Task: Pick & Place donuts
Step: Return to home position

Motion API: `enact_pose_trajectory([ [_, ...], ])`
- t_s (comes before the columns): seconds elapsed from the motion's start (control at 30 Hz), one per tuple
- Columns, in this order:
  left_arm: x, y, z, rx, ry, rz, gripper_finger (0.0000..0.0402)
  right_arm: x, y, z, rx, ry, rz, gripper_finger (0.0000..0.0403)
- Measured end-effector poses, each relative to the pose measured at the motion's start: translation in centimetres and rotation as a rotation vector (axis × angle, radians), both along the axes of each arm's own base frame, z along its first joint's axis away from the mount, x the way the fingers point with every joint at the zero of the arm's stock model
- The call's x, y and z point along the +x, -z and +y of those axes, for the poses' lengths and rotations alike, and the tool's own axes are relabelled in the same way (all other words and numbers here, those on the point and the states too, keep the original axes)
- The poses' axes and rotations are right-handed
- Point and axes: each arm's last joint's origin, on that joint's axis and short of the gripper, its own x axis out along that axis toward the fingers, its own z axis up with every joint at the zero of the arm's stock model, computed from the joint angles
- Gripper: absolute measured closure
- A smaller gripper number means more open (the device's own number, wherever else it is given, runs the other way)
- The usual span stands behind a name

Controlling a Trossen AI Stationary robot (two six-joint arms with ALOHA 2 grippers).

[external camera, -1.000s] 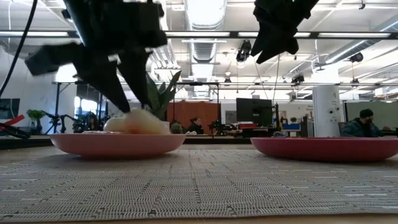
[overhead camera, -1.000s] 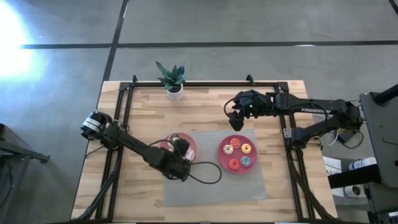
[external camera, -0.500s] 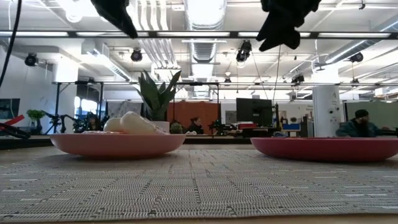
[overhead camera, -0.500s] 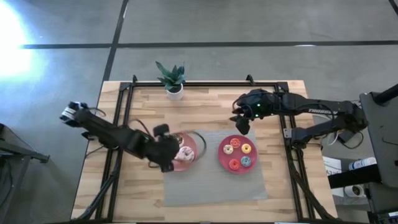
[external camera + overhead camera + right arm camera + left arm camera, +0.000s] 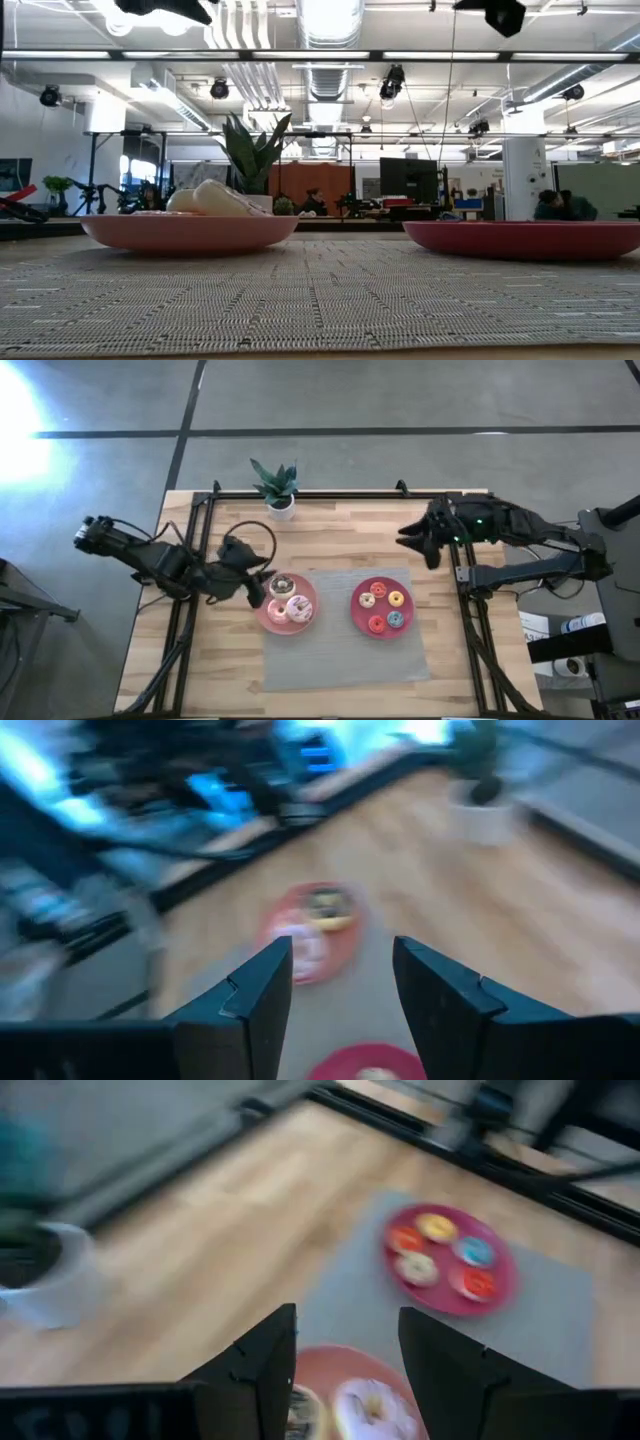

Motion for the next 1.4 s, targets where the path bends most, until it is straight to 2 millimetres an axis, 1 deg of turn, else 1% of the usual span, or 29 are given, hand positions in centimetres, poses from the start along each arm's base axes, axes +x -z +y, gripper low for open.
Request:
enact_pose_trajectory([
  [0.07, 0.9, 1.3, 0.6, -0.054, 0.113, -0.042, 0.025, 0.0, 0.2, 0.6, 0.007, -0.116, -0.056, 0.0236],
  [0.13, 2.1, 2.8, 1.4, -0.132, 0.275, -0.142, 0.025, 0.2, 1.0, 1.1, 0.048, -0.208, -0.129, 0.0237],
  [0.23, 3.1, 4.9, 3.1, -0.228, 0.496, -0.319, 0.025, 0.8, 3.1, 1.6, 0.105, -0.28, -0.227, 0.0238],
  [0.3, 2.8, 6.1, 4.1, -0.263, 0.564, -0.363, 0.025, 0.7, 4.5, 1.8, 0.122, -0.284, -0.275, 0.0238],
  [0.4, 1.6, 6.9, 5.2, -0.255, 0.549, -0.377, 0.025, -0.3, 6.3, 2.0, 0.155, -0.283, -0.313, 0.0239],
  [0.53, -1.0, 6.8, 6.2, -0.188, 0.505, -0.416, 0.025, -3.0, 7.6, 2.1, 0.147, -0.28, -0.38, 0.0239],
  [0.63, -3.1, 7.3, 7.0, -0.152, 0.435, -0.434, 0.025, -5.1, 8.6, 2.3, 0.106, -0.291, -0.445, 0.0239],
  [0.77, -5.7, 8.6, 7.4, -0.147, 0.386, -0.492, 0.025, -7.3, 10.0, 2.2, 0.056, -0.231, -0.533, 0.0239],
  [0.93, -7.7, 11.3, 7.2, -0.163, 0.373, -0.527, 0.025, -8.7, 12.1, 2.2, 0.035, -0.199, -0.598, 0.0239],
  [1.0, -8.3, 12.4, 7.1, -0.161, 0.374, -0.534, 0.025, -9.0, 12.8, 2.2, 0.032, -0.203, -0.61, 0.0239],
  [1.2, -8.8, 16.7, 7.0, -0.176, 0.367, -0.49, 0.025, -7.7, 15.0, 2.1, 0.047, -0.201, -0.502, 0.0239],
  [1.33, -8.8, 20.3, 7.0, -0.21, 0.345, -0.392, 0.025, -6.9, 16.8, 2.1, 0.08, -0.193, -0.412, 0.0239],
  [1.4, -8.8, 20.4, 7.1, -0.206, 0.32, -0.369, 0.025, -6.6, 17.5, 2.1, 0.088, -0.188, -0.38, 0.0239],
])
